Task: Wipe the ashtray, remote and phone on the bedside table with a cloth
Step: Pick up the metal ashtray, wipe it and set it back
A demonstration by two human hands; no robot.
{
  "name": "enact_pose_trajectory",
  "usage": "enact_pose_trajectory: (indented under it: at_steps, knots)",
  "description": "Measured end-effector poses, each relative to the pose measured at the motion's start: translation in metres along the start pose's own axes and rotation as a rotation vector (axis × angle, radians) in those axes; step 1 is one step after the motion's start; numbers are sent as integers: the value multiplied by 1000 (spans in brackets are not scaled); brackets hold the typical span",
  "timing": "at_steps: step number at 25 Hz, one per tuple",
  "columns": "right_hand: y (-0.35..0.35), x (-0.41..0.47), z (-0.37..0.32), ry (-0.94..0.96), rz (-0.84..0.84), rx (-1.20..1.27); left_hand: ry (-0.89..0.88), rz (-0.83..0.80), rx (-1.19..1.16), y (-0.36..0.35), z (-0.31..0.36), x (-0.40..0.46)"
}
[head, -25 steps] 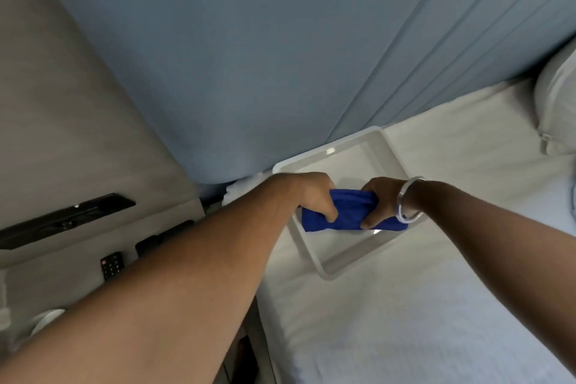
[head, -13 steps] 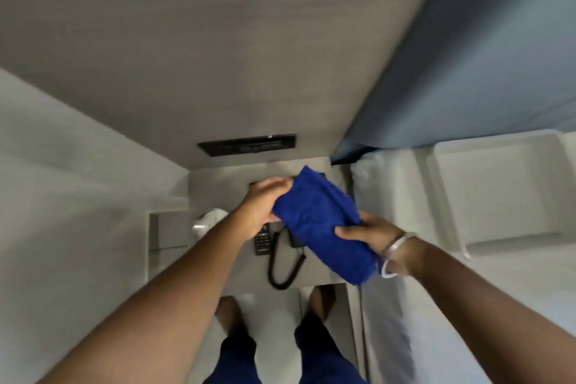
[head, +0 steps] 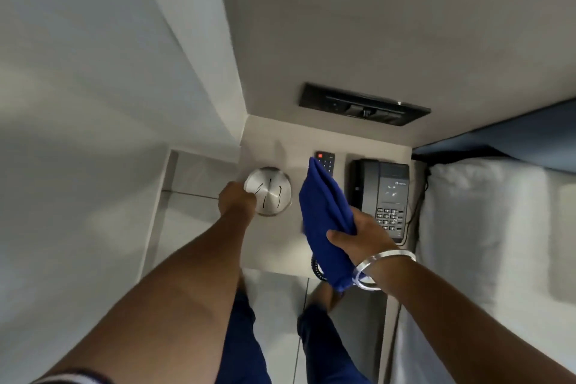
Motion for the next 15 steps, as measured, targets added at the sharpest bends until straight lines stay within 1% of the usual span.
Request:
enact_pose_trajectory:
  at_steps: [1, 3, 5, 7, 8, 9, 11, 13, 15]
  knots:
    - [9, -4, -10, 38, 40, -61, 5, -29, -86, -2, 6, 3]
    - [32, -24, -40, 135, 132, -187, 3, -152, -352, -2, 25, -12]
    - [57, -61, -83, 267, 280, -332, -26, -264, -601, 18, 52, -51]
    - [71, -101, -132, 405, 401, -519, -45, -405, -798, 47, 80, -103]
    - [72, -124, -157, 466, 415, -611, -88, -507, -890, 67, 99, -132]
    - [68, -145, -181, 511, 393, -700, -149, -632, -989, 89, 118, -163]
    - [59, -195, -222, 619, 368, -904, -323, -853, -1134, 145, 157, -227]
    - [54, -253, -259, 776, 442, -1101, -482, -928, -1141, 206, 179, -289]
    - [51, -308, -293, 937, 445, -1184, -632, -974, -1162, 262, 195, -334]
Point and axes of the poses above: each hand's wrist, its own x-axis towards the middle knuckle, its own y-axis out of the back of the hand, z = x × y, the point moved 9 cm from there along x, towards the middle knuckle, and after that the axes turned 1 degree about -y, right-handed, at the moved point
